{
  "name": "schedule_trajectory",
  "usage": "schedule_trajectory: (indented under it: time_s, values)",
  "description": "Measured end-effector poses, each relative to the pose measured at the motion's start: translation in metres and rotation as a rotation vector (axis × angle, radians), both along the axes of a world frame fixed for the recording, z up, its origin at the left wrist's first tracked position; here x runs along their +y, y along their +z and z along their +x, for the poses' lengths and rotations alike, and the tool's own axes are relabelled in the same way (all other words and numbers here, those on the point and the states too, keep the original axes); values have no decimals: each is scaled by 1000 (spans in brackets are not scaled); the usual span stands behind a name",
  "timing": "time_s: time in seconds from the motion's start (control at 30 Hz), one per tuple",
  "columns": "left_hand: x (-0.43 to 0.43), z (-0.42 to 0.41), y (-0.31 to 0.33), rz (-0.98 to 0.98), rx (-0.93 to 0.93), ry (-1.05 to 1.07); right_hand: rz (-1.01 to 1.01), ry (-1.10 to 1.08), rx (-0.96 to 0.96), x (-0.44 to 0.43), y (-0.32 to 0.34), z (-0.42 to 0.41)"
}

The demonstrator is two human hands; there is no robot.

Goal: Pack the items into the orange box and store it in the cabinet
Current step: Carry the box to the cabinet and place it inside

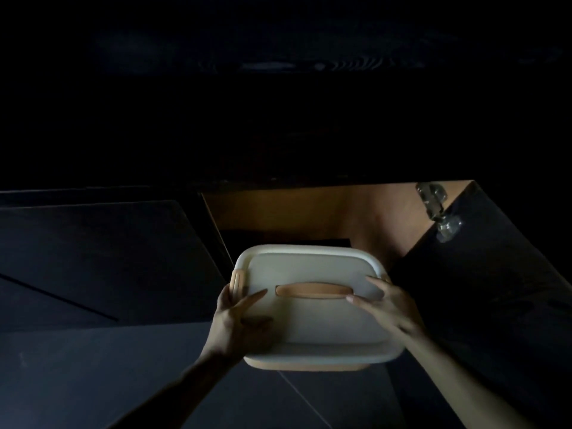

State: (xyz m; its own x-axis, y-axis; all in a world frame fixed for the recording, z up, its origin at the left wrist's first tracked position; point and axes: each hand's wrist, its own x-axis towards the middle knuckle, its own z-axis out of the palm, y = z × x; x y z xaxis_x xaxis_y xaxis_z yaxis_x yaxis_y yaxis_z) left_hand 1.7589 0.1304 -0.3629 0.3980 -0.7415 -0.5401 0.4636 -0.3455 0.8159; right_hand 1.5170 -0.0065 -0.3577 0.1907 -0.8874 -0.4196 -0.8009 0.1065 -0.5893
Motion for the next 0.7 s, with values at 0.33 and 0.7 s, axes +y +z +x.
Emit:
schedule_trajectory:
  time_s: [0.33,0.7]
  values:
    - [-41,13,-153,-50,-933,-314,-52,5,-16,-54,-130,5]
    - [-93,21,-286,-112,-1082,-279,-160,25,-50,-106,-270,17]
